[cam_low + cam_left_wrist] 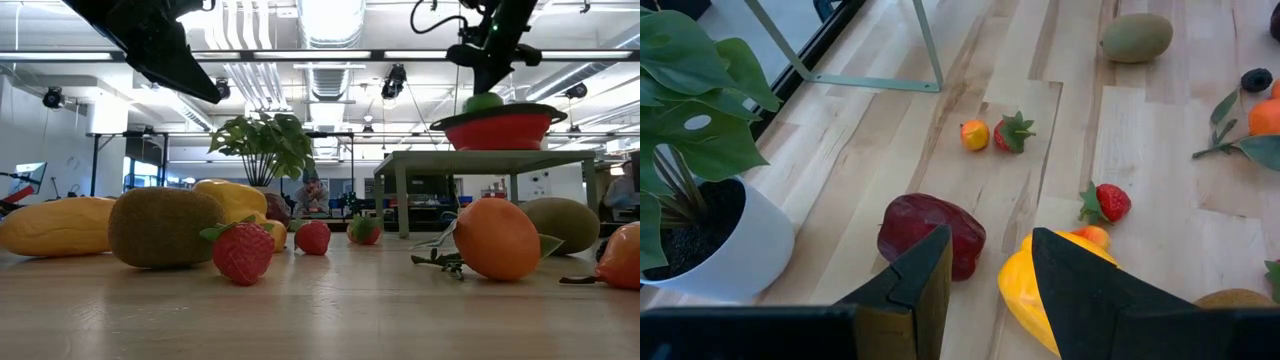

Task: Pick & Place Fruit
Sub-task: Put the green apple into the red strainer bowl on the shelf

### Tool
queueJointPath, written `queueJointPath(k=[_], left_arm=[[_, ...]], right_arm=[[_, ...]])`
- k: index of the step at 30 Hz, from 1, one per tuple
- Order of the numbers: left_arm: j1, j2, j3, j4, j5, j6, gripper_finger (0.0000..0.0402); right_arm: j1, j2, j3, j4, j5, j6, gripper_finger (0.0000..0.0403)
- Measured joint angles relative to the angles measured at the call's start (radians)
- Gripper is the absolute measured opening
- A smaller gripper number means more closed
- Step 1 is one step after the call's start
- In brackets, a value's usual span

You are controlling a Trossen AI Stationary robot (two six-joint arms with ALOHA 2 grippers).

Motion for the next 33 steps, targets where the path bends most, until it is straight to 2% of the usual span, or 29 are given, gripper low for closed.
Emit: queueJointPath(k=[11,33], left_arm=[[0.0,0.0,0.0,0.0,0.0,0.0,0.0147],[0.0,0.0,0.0,0.0,0.0,0.0,0.0147]], right_arm=[[-0.032,0.023,-0.082,-0.003,0.029,0.003,0.0008],[-0.044,0.035,-0.141,0.03,0.028,-0.005,0.0008]])
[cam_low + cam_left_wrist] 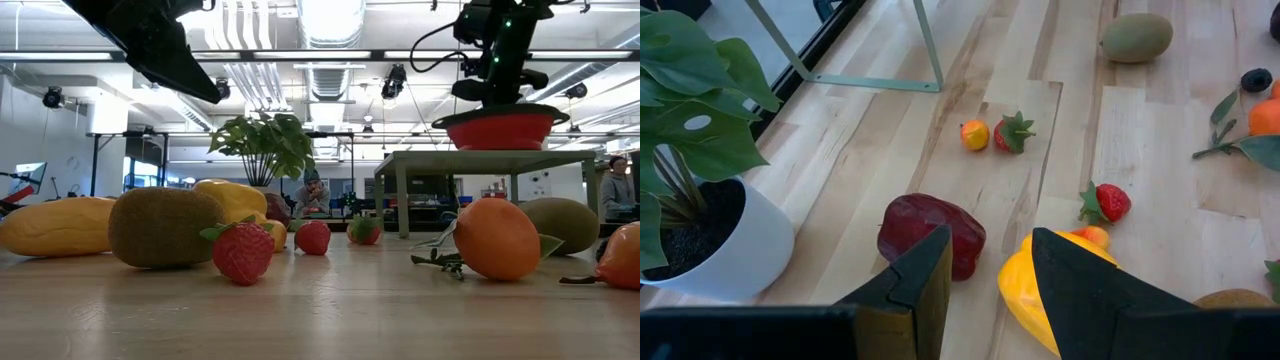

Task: Pick & Place Fruit
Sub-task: Put the green apple into the red strainer bowl on the shelf

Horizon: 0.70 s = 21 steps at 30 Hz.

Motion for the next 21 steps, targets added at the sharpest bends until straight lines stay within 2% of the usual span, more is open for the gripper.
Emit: queueJointPath(k=[11,21], left_arm=[[0.0,0.0,0.0,0.0,0.0,0.0,0.0147],[0.0,0.0,0.0,0.0,0.0,0.0,0.0147]], right_arm=[[0.0,0.0,0.0,0.003,-0.006,0.0,0.0011],[0.0,0.0,0.0,0.026,-0.007,0.0,0.0073]])
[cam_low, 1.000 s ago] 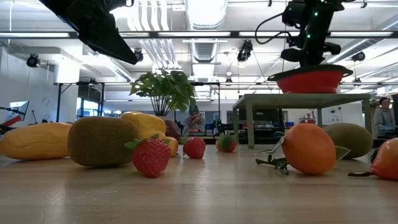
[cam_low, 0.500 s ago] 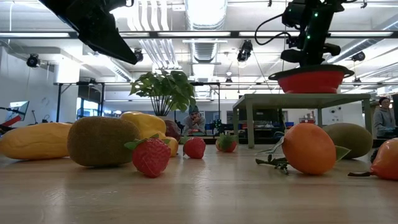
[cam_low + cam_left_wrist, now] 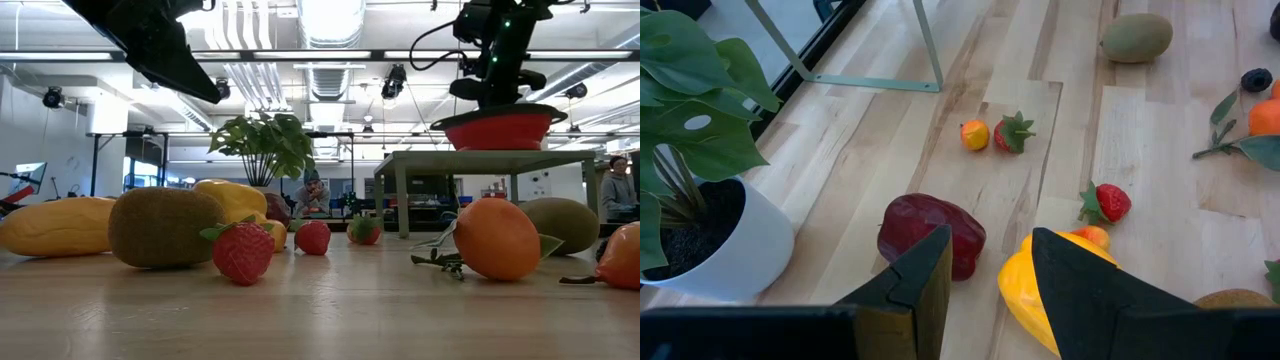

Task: Pick & Place Fruit
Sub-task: Put the green apple into the red strainer bowl on the shelf, then put the orange pear into the red strainer bowl on the shelf

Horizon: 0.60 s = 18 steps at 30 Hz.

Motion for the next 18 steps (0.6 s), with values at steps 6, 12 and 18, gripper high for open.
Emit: queueJointPath(k=[6,12,18], left_arm=[[0.0,0.0,0.0,0.0,0.0,0.0,0.0147],[0.0,0.0,0.0,0.0,0.0,0.0,0.0147],[0.0,0.0,0.0,0.0,0.0,0.0,0.0147]], right_arm=[[0.0,-0.004,0.0,0.001,0.0,-0.02,0.0111],[0.0,-0.018,0.015,0.002,0.0,-0.026,0.0136],[0.011,-0.025,0.082,0.001,-0.014,-0.023,0.0151]])
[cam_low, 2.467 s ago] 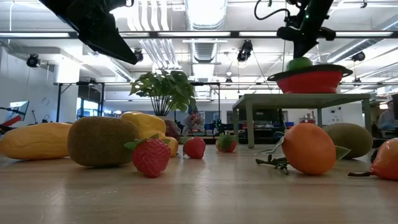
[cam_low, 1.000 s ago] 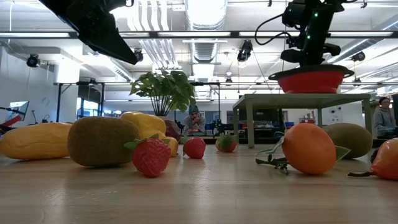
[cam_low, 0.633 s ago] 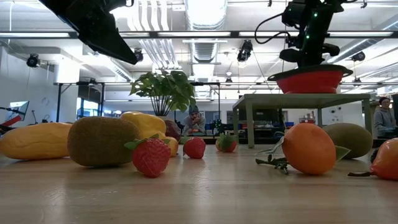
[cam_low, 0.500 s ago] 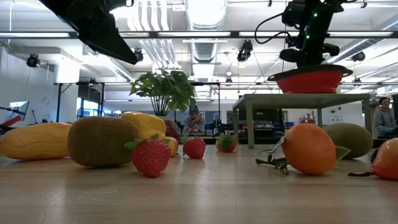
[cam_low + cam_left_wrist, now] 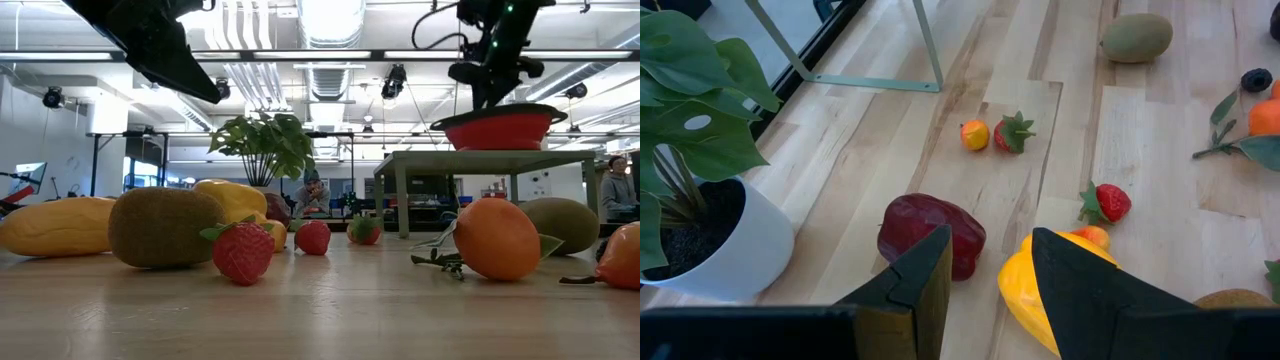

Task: Pick & Place Fruit
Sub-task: Put the orange pear into the red strainer bowl on the shelf

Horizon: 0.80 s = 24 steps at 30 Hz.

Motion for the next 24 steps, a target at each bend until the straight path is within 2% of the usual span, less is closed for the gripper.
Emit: queueJointPath(k=[9,24], left_arm=[[0.0,0.0,0.0,0.0,0.0,0.0,0.0147],[0.0,0.0,0.0,0.0,0.0,0.0,0.0147]], right_arm=[[0.055,-0.003,0.097,0.0,-0.14,0.005,0.0145],[0.357,-0.003,0.128,0.002,-0.143,0.008,0.0103]])
